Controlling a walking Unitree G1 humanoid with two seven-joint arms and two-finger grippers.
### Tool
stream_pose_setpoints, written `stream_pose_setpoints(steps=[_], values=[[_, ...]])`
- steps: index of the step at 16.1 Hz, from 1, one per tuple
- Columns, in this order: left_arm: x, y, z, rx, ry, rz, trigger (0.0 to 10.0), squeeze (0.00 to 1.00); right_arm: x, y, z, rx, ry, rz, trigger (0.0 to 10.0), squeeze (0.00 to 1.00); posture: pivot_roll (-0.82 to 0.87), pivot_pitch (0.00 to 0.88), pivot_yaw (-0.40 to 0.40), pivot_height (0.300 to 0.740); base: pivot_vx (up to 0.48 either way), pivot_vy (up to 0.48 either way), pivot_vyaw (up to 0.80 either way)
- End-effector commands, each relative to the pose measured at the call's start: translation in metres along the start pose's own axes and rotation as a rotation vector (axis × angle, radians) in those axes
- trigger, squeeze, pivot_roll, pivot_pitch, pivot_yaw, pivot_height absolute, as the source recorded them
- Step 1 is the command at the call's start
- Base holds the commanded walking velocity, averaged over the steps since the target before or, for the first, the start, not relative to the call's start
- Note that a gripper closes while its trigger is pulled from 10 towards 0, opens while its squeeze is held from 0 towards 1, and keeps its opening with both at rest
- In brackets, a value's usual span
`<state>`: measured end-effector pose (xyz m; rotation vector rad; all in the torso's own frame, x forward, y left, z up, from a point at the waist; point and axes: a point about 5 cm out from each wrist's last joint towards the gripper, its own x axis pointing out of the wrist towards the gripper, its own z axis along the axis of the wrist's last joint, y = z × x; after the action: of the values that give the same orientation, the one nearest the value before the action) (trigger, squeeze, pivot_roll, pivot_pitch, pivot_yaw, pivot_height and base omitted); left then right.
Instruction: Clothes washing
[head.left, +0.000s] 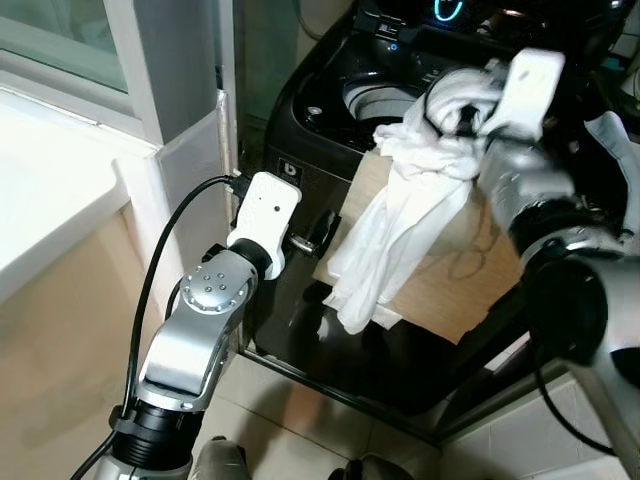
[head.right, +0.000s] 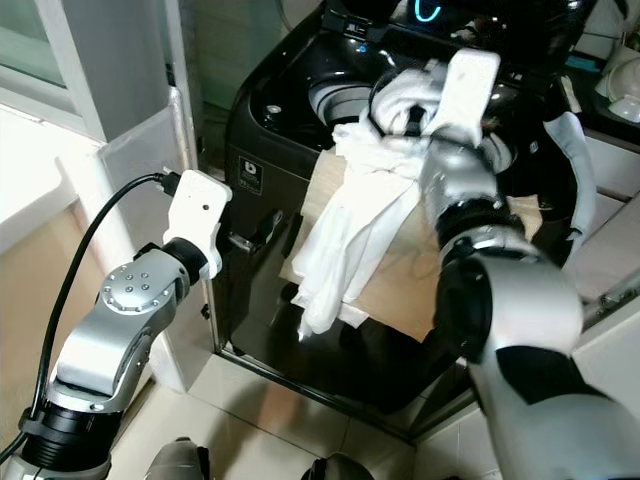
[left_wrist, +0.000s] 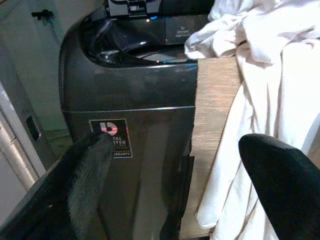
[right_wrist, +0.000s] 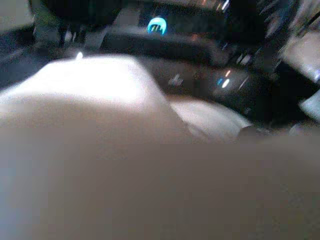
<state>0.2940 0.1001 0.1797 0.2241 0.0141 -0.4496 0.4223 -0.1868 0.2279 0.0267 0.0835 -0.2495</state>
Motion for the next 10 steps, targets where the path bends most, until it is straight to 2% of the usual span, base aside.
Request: stream_pose_setpoints(steps=[1,2,3,5,8,10], values=[[0.004,-0.004,-0.001,-0.007,0.000,-0.012,10.0,0.00,0.000,-0.006,-0.009,0.051,0.064,0.003,0.0,0.00,0.08,0.000,-0.122,0.714,0.000,0.000,0.00],[0.005,-0.003,-0.002,-0.016,0.013,-0.011,10.0,0.00,-0.002,-0.001,-0.022,0.188,0.152,0.043,0.0,0.00,0.08,0.000,-0.124,0.714,0.000,0.000,0.00],[0.006,-0.002,-0.004,-0.030,0.029,-0.008,10.0,0.00,-0.003,0.004,-0.030,0.284,0.201,0.067,0.0,0.00,0.08,0.000,-0.127,0.714,0.000,0.000,0.00],[0.005,0.001,-0.006,-0.026,0.039,0.009,10.0,0.00,-0.004,0.009,-0.029,0.341,0.205,0.096,0.0,0.00,0.08,0.000,-0.127,0.714,0.000,0.000,0.00],[0.006,0.004,-0.006,0.009,0.018,0.035,10.0,0.00,-0.003,0.010,-0.020,0.287,0.141,0.116,0.0,0.00,0.09,0.000,-0.127,0.714,0.000,0.000,0.00],[0.006,0.011,0.004,0.016,-0.072,0.080,10.0,0.00,-0.002,0.009,-0.011,0.228,0.071,0.116,0.0,0.00,0.08,0.000,-0.124,0.714,0.000,0.000,0.00]])
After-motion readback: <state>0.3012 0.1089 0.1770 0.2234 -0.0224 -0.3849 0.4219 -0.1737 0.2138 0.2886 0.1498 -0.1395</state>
